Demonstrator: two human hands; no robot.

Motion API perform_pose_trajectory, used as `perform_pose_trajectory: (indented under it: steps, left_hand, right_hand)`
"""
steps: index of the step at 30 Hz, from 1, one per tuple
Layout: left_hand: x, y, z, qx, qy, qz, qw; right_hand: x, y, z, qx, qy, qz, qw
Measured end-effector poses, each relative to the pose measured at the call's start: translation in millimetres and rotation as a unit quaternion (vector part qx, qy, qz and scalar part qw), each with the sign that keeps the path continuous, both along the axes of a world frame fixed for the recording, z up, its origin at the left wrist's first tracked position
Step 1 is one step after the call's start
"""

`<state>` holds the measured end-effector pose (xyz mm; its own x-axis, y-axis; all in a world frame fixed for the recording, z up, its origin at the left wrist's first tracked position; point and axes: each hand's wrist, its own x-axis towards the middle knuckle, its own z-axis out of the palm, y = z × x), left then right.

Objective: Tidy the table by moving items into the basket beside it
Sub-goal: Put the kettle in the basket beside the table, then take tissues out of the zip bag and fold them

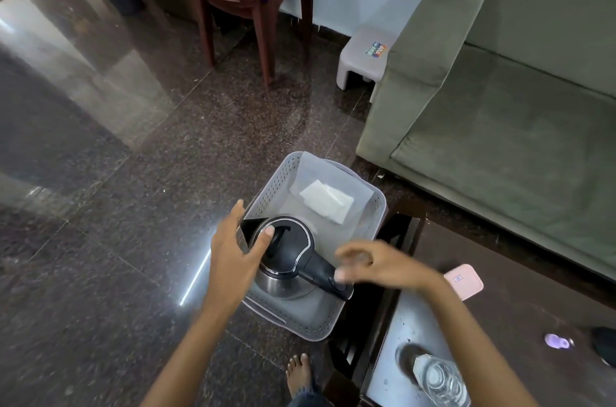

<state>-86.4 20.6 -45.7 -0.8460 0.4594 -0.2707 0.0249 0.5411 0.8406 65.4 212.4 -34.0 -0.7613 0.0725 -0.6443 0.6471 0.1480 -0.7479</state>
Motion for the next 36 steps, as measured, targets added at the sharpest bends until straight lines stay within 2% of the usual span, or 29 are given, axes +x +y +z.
perform_pose_trajectory:
  steps: [1,2,3,4,6,8,10,14,16,17,20,25,28,31,36]
  left_hand:
    - [-2.5,3.9,5.7,0.001,0.04,-0.01,0.999]
    - [-6.0,8.0,10.3,-0.003,0.077,-0.029,0.997]
    - [-10.2,14.1,16.1,-0.01,0.108,-0.053,0.993]
    - [-14.9,19.4,19.9,-0.019,0.126,-0.074,0.989]
    - [-22.1,28.9,27.0,-0.028,0.151,-0.106,0.982]
    - [-24.9,33.8,32.0,-0.026,0.164,-0.136,0.977]
    - [-23.8,35.3,36.9,-0.017,0.169,-0.15,0.974]
    - [-16.7,31.7,45.2,0.023,0.169,-0.141,0.975]
    - [-14.1,28.9,48.6,0.037,0.174,-0.139,0.974]
    - [-12.5,27.8,50.8,0.042,0.177,-0.137,0.974]
    - [-3.7,32.9,64.5,0.068,0.158,-0.118,0.978]
    - [44.8,71.7,98.6,0.151,0.098,-0.118,0.976]
    - [102.6,111.2,99.9,0.22,0.001,-0.108,0.97]
    - [176.4,151.2,72.5,0.206,-0.146,-0.113,0.961]
    - [281.1,192.7,7.2,0.121,-0.406,-0.179,0.888]
  right_hand:
    - [-7.2,13.9,-4.9,0.004,0.017,-0.083,0.996]
    - [-17.7,26.7,-16.3,0.055,0.032,-0.184,0.981]
    - [-29.6,37.4,-31.5,0.147,0.035,-0.266,0.952]
    - [-41.0,45.3,-48.2,0.247,0.018,-0.297,0.922]
    - [-61.3,53.5,-74.0,0.393,-0.027,-0.243,0.886]
    - [-74.9,55.5,-91.3,0.484,-0.062,-0.139,0.861]
    - [-83.8,54.1,-104.1,0.54,-0.079,-0.095,0.833]
    - [-88.2,48.0,-120.0,0.596,-0.076,-0.09,0.795]
    - [-86.2,47.2,-122.4,0.594,-0.063,-0.08,0.798]
    - [-84.4,46.8,-120.8,0.575,-0.048,-0.078,0.813]
    - [-72.8,41.3,-99.3,0.46,0.048,-0.187,0.867]
    - [1.0,28.5,-31.5,0.333,0.164,-0.375,0.85]
    - [75.6,27.6,5.4,0.264,0.226,-0.429,0.834]
    - [161.1,29.6,15.5,0.214,0.242,-0.49,0.81]
    - [284.3,41.7,-8.7,0.117,0.222,-0.532,0.809]
